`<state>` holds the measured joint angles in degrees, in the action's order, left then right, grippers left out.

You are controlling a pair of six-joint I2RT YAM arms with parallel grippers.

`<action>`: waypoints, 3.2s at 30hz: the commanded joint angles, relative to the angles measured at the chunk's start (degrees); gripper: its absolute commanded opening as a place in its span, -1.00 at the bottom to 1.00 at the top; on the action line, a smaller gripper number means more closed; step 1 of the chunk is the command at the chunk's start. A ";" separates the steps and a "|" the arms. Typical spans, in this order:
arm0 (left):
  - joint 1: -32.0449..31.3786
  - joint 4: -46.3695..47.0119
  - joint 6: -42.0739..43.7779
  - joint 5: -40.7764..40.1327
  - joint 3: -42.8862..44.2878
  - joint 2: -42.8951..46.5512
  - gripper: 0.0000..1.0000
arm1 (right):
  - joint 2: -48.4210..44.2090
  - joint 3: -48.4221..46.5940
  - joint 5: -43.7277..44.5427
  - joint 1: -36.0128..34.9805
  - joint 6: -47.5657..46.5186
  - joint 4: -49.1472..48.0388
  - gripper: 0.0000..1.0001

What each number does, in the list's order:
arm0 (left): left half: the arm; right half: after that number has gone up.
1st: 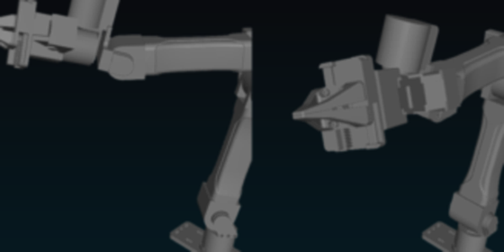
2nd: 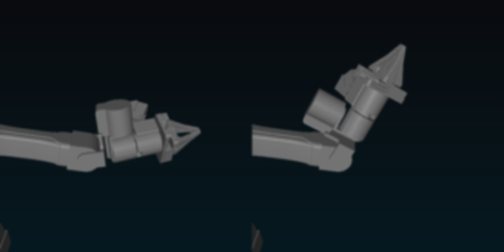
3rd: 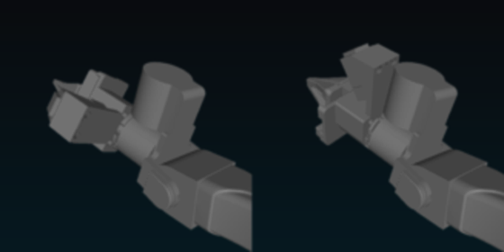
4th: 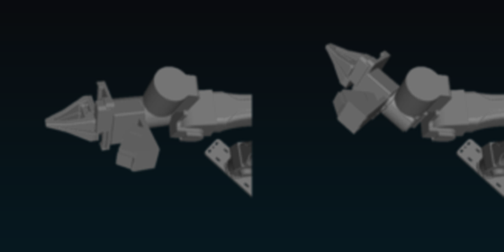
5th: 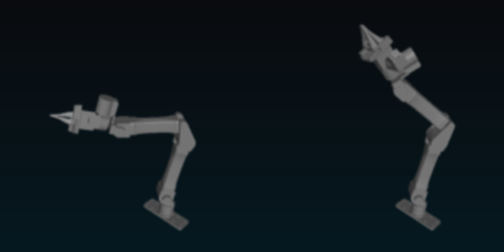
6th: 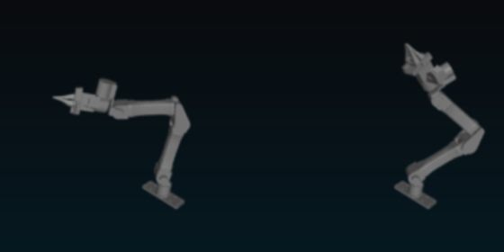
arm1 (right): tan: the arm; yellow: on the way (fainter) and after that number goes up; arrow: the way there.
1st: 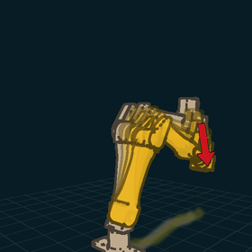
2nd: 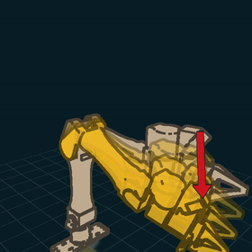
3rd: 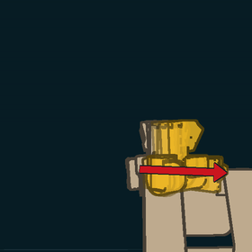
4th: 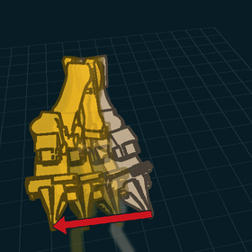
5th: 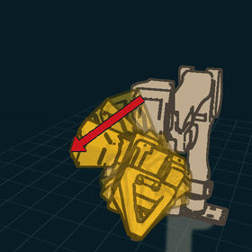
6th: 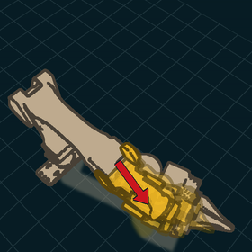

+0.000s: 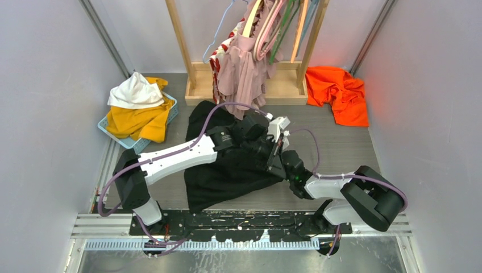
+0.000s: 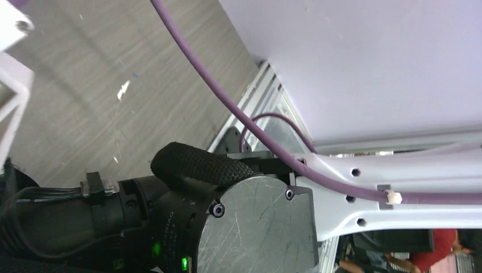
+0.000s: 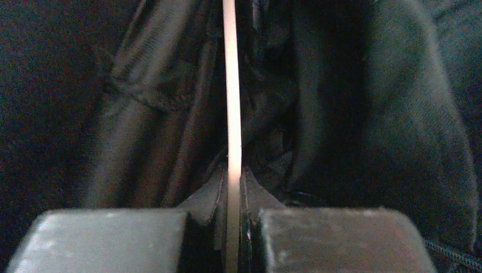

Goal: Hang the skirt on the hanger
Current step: Hang the skirt on the hanger.

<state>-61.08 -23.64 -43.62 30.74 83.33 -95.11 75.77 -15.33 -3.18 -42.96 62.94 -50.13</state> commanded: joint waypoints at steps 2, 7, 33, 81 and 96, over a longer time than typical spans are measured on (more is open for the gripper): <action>-2.07 10.89 -0.35 0.10 1.17 1.56 -1.00 | -1.09 3.23 0.67 -7.60 1.35 -5.69 -0.97; -2.04 10.63 0.89 -2.94 -2.57 2.15 -1.00 | -1.23 2.48 -1.01 -9.84 1.27 3.06 -0.93; -0.61 10.29 2.78 -10.63 -22.69 7.27 -0.70 | -29.67 -6.24 4.08 4.90 -11.16 74.45 0.78; 12.93 5.79 -0.61 -29.54 -4.28 -2.51 -0.25 | -33.10 -6.33 -5.22 5.16 -11.60 71.47 0.57; 13.56 9.97 -13.15 -42.04 -0.32 -16.98 -0.08 | -39.73 -3.79 -6.97 5.16 -10.20 73.54 0.57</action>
<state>-47.55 -17.93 -52.97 -5.85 82.30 -111.59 37.28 -19.66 -9.06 -37.87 51.81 24.88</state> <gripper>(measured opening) 0.453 0.787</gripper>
